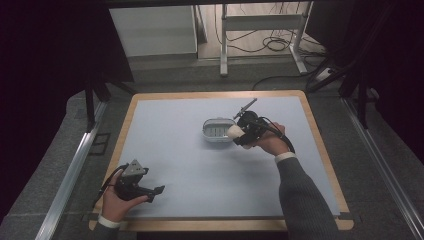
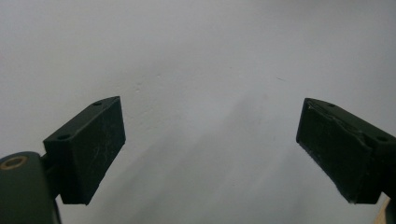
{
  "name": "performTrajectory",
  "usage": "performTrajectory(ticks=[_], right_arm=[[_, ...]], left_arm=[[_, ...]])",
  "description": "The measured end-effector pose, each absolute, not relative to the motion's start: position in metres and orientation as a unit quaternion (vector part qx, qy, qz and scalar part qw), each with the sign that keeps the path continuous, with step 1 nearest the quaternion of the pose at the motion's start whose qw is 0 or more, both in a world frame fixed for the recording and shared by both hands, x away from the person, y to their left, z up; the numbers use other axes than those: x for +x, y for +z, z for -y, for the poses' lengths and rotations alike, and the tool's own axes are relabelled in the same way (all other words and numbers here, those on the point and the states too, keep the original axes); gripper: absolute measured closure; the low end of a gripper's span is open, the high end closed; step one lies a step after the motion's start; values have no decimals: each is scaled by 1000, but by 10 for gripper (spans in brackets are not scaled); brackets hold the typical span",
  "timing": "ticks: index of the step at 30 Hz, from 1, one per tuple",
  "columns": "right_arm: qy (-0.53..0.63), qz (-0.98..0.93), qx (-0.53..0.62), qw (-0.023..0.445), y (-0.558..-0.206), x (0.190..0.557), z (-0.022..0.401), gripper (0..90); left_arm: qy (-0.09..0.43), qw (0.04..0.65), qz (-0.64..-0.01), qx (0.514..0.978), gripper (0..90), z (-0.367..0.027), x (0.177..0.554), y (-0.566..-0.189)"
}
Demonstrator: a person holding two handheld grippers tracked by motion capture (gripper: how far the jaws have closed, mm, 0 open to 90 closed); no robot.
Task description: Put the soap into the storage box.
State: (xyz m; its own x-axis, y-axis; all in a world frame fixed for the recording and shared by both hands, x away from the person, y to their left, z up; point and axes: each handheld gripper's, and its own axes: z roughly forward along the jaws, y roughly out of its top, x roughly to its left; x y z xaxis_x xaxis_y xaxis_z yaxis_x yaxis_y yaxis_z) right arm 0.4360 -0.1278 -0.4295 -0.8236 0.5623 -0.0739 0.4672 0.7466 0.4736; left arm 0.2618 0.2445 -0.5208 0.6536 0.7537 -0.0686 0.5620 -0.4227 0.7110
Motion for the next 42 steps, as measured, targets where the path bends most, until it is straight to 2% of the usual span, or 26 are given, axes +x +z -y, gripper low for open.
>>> performTrajectory(ticks=[33, 42], right_arm=[[201, -938, 259, 109, -429, 473, 104, 497], [205, -940, 249, 109, -419, 482, 98, 497]], left_arm=[[133, 362, -393, 835, 85, -246, 262, -521], [133, 363, -395, 834, 85, -245, 263, -522]])
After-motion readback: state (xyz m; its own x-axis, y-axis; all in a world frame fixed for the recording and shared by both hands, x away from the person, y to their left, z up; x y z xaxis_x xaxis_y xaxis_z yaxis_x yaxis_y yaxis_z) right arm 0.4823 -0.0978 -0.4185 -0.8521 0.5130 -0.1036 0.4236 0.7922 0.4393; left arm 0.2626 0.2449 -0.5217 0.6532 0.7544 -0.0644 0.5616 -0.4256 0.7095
